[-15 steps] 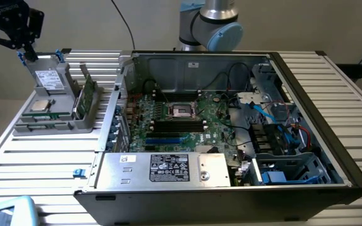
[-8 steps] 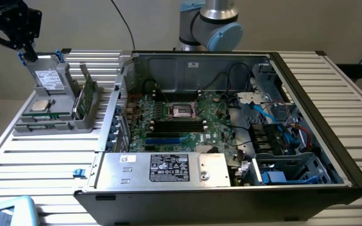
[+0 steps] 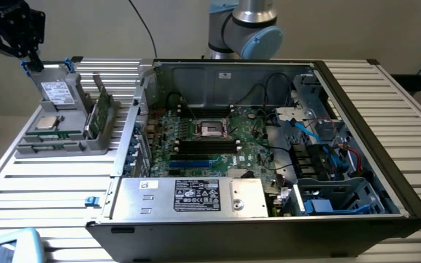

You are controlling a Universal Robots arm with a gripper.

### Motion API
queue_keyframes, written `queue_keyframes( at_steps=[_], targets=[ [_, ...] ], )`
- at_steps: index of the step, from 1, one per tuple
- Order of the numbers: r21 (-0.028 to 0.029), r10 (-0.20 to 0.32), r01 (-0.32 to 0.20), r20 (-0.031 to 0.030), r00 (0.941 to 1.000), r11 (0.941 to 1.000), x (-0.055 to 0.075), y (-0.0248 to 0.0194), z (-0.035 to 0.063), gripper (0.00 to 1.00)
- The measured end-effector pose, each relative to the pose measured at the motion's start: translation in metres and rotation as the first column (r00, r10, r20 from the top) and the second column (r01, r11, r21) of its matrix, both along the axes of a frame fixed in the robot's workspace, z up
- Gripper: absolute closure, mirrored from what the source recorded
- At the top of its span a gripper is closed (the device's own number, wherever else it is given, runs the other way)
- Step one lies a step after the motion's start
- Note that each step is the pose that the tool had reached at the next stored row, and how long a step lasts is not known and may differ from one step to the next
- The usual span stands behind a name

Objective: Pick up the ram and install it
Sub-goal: 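Pick up the ram and move it above insertion slot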

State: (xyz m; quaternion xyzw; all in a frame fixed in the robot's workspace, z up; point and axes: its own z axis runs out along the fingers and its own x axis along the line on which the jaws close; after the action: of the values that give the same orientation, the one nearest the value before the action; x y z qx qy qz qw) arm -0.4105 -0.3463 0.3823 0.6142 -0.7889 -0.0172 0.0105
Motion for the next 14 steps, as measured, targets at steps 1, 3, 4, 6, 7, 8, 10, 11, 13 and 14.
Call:
queue_keyframes(
  at_steps=[1,3,4,6,7,8,10,11,13,14],
  targets=[
    [0.0000,0.017,-0.017,0.0000,0.9999,0.9999,0.0000,0.0000,0.0000,0.85],
    [-0.0003,0.053,-0.053,0.0001,0.9986,0.9986,0.0000,0.0000,0.0000,0.85],
    [-0.0009,0.072,-0.072,0.0006,0.9974,0.9974,0.0000,0.0000,0.0000,0.85],
    [-0.0020,0.097,-0.097,0.0024,0.9953,0.9953,-0.0001,0.0000,0.0000,0.85],
    [-0.0020,0.097,-0.097,0.0024,0.9953,0.9953,-0.0001,0.0000,0.0000,0.85],
    [-0.0021,0.097,-0.097,0.0025,0.9953,0.9953,-0.0001,0.0000,0.0000,0.85],
    [-0.0021,0.097,-0.097,0.0025,0.9953,0.9953,-0.0001,0.0000,0.0001,0.85],
    [-0.0020,0.097,-0.097,0.0025,0.9953,0.9953,-0.0001,0.0000,0.0000,0.85],
    [-0.0021,0.097,-0.097,0.0025,0.9953,0.9953,-0.0001,0.0000,0.0000,0.84],
    [-0.0021,0.097,-0.097,0.0025,0.9953,0.9953,-0.0001,0.0000,0.0000,0.78]
  ],
)
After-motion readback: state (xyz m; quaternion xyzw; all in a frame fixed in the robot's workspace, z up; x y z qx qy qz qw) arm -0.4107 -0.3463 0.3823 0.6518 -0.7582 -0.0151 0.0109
